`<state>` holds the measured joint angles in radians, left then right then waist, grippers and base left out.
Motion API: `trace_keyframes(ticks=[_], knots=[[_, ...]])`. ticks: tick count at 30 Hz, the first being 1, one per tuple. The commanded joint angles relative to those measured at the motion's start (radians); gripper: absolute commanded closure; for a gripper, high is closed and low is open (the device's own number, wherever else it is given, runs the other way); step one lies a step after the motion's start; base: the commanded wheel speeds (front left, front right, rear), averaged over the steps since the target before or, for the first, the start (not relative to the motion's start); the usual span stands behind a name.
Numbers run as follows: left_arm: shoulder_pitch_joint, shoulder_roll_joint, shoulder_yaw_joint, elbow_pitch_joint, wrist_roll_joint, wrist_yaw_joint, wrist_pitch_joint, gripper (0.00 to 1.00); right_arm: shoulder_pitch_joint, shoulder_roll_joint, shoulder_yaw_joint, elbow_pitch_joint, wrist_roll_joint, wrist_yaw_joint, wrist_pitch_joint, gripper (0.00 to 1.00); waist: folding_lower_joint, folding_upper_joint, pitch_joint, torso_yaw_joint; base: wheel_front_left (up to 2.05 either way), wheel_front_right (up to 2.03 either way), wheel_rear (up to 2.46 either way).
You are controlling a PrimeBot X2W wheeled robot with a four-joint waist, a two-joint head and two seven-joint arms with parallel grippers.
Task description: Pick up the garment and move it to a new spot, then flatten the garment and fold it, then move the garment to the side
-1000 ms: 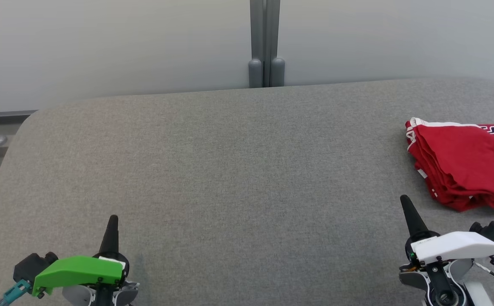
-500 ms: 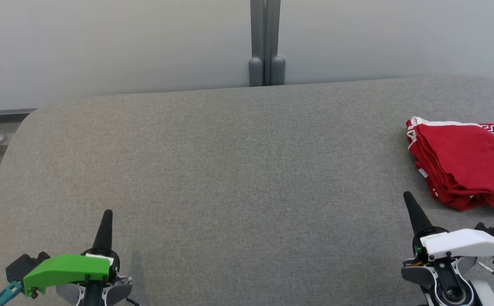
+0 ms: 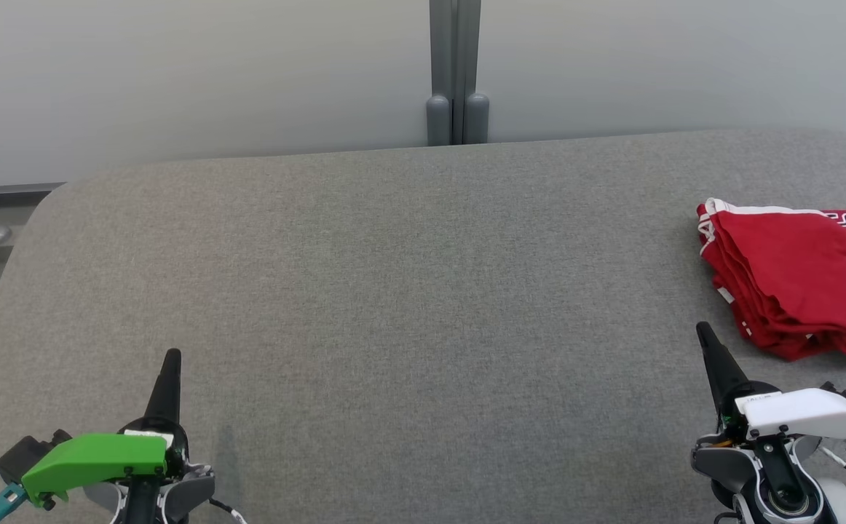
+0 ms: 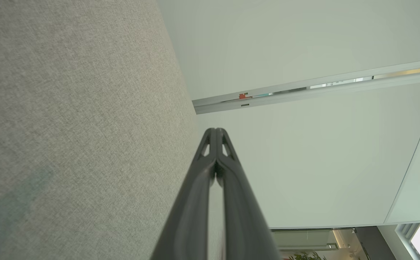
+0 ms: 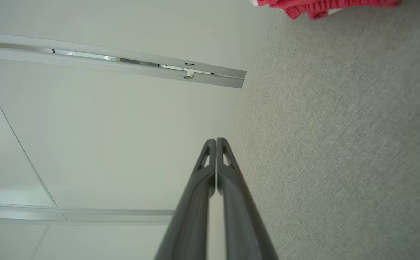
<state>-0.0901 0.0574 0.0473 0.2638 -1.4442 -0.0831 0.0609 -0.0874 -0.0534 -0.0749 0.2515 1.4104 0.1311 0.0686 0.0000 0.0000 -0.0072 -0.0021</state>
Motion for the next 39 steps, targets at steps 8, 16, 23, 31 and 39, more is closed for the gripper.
trace_keyframes(ticks=[8, 16, 23, 31, 39], knots=[[-0.021, -0.001, 0.028, -0.012, -0.061, -0.021, 0.021, 1.00, -0.020, -0.005, -0.013, -0.010, 0.075, 0.000, 0.016, 1.00, 0.0000, 0.0000, 0.003, 0.001, 0.00, 0.00, 0.00], [-0.024, -0.003, 0.045, -0.016, -0.107, -0.034, 0.034, 1.00, -0.023, -0.005, -0.022, -0.010, 0.130, 0.000, 0.027, 1.00, 0.0000, 0.0000, 0.006, 0.001, 0.00, 0.00, 0.00], [-0.026, -0.006, 0.062, -0.018, -0.144, -0.044, 0.048, 1.00, -0.024, -0.005, -0.029, -0.010, 0.176, 0.000, 0.037, 1.00, 0.0000, 0.0000, 0.008, 0.002, 0.00, 0.00, 0.00], [-0.026, -0.008, 0.072, -0.020, -0.169, -0.052, 0.058, 1.00, -0.023, -0.004, -0.035, -0.010, 0.210, 0.000, 0.043, 1.00, 0.0000, 0.0000, 0.010, 0.002, 0.00, 0.00, 0.00], [-0.024, -0.007, 0.072, -0.020, -0.169, -0.051, 0.058, 1.00, -0.023, -0.003, -0.035, -0.010, 0.208, 0.000, 0.043, 1.00, 0.0000, 0.0000, 0.010, 0.002, 0.00, 0.00, 0.00]])
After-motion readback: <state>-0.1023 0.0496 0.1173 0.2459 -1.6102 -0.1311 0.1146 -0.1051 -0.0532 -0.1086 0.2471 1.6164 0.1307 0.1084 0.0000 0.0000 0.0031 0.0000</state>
